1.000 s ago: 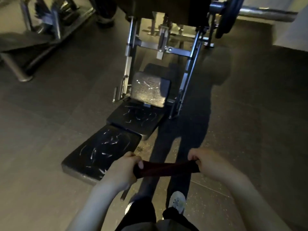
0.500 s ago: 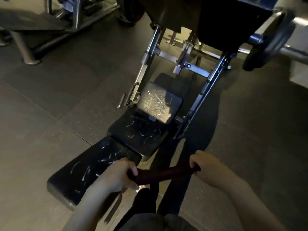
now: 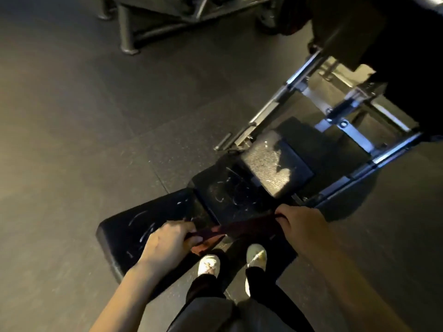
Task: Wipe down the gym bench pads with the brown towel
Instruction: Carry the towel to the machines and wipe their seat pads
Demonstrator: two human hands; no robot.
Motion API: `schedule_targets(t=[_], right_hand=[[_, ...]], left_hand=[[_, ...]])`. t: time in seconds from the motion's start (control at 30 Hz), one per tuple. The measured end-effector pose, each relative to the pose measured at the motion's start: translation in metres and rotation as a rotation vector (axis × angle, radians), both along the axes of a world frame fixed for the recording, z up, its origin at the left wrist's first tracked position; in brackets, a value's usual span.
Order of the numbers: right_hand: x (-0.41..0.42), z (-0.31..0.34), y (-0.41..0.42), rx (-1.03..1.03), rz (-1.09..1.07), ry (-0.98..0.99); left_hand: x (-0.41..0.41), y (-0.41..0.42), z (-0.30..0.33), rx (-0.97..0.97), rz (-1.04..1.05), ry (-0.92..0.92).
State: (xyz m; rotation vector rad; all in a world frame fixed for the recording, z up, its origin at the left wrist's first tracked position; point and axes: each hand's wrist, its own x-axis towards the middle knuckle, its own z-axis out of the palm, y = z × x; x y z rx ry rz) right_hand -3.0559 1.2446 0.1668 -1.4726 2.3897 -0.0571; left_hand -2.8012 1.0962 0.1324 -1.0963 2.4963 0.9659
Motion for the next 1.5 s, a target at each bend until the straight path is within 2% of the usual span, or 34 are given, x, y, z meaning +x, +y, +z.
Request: schedule_targets(t=[0.13,0.43,0.53,0.6,0.67,0.73,0.83,1.0,1.1,1.2,1.4,1.5], right_hand=[[0.003,-0.027,-0.035,-0.077,0.227,-0.003],[0.04,-0.076,-0.097,0.401,0.846,-0.278],[0.074,-0.09,-0.106,0.517,0.979,-0.346],[0.102,-0.107,-0.109,0.558,0.986,-0.402],[0.131,-0.132,-0.119,0.538,0.924,-0.402],[0.155,-0.158,-0.13,0.489,0.819,-0.365],[0.175,-0.184,-0.136,0.428,0.723,-0.346],[0.194,-0.202,-0.12,0.295,0.7,-0.464],[0.201,-0.215,-0.106,0.341,0.662,-0.493],[0.208,-0.222,-0.102,0.368,0.574,-0.517],[0.245,-0.232,-0.115,0.316,0.48,-0.632],[0.255,-0.239,-0.11,0.293,0.345,-0.68]], left_hand=[[0.032,0.028,-0.017,0.001,0.292,-0.078],[0.078,0.162,-0.047,-0.089,1.074,-0.267],[0.1,0.167,-0.053,-0.225,1.257,-0.298],[0.121,0.143,-0.068,-0.359,1.335,-0.291],[0.139,0.108,-0.093,-0.501,1.347,-0.238],[0.147,0.086,-0.124,-0.559,1.32,-0.181],[0.127,0.097,-0.175,-0.536,1.261,-0.123],[0.085,0.138,-0.242,-0.387,1.292,-0.036],[0.091,0.123,-0.253,-0.466,1.343,0.044],[0.105,0.121,-0.265,-0.536,1.239,0.093],[0.127,0.102,-0.27,-0.499,1.079,0.181],[0.138,0.075,-0.266,-0.446,1.019,0.234]])
